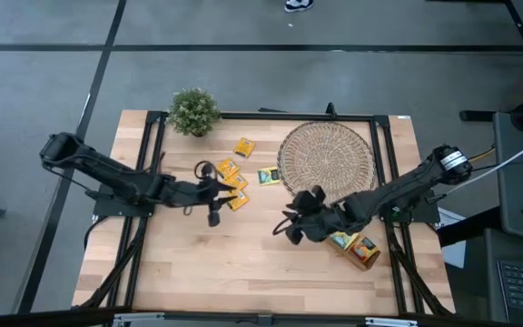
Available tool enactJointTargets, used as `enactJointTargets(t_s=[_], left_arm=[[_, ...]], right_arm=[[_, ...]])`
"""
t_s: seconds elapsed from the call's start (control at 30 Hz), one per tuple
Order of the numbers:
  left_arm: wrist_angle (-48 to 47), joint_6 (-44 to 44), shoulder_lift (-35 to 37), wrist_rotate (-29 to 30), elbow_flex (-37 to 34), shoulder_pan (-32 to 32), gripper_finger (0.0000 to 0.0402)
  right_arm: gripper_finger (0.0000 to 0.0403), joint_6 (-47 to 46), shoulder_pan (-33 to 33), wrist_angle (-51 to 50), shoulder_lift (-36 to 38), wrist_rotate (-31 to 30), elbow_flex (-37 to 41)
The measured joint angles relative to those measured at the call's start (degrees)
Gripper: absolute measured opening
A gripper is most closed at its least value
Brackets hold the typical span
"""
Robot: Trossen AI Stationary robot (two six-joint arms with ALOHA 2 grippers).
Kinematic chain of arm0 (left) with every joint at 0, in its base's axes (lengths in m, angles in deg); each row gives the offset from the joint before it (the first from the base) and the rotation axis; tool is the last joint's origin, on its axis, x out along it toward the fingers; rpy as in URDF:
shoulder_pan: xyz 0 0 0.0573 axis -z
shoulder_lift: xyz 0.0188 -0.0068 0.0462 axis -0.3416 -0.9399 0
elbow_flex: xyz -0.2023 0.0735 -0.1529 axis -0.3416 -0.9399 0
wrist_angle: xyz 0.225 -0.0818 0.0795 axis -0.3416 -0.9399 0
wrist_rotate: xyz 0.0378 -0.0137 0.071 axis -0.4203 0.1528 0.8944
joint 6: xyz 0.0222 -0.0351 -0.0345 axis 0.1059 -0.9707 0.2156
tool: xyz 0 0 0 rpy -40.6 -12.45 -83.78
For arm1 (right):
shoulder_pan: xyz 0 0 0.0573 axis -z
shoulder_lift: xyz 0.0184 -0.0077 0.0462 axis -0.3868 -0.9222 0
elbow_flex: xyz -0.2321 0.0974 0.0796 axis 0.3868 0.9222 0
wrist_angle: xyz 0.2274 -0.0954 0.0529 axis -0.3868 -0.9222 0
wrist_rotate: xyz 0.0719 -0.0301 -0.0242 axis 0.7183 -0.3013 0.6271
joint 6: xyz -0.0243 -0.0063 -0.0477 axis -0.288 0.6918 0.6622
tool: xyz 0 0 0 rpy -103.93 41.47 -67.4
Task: Pick & Place Tea
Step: Put the orange tea bag into the right slot of the wooden organizer
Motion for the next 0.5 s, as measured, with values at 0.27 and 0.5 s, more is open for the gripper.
enactJointTargets(t_s=[0.27, 0.5], left_arm=[[-3.7, -2.6, -5.0, -12.6, 0.0, -9.8, 0.0113], [-7.4, -3.3, -7.9, -15.1, 0.0, -12.6, 0.0091]], right_arm=[[0.0114, 3.7, 4.5, 3.4, -2.9, 2.1, 0.0], [0.0114, 6.3, 8.5, 7.1, -5.0, 6.7, 0.0]])
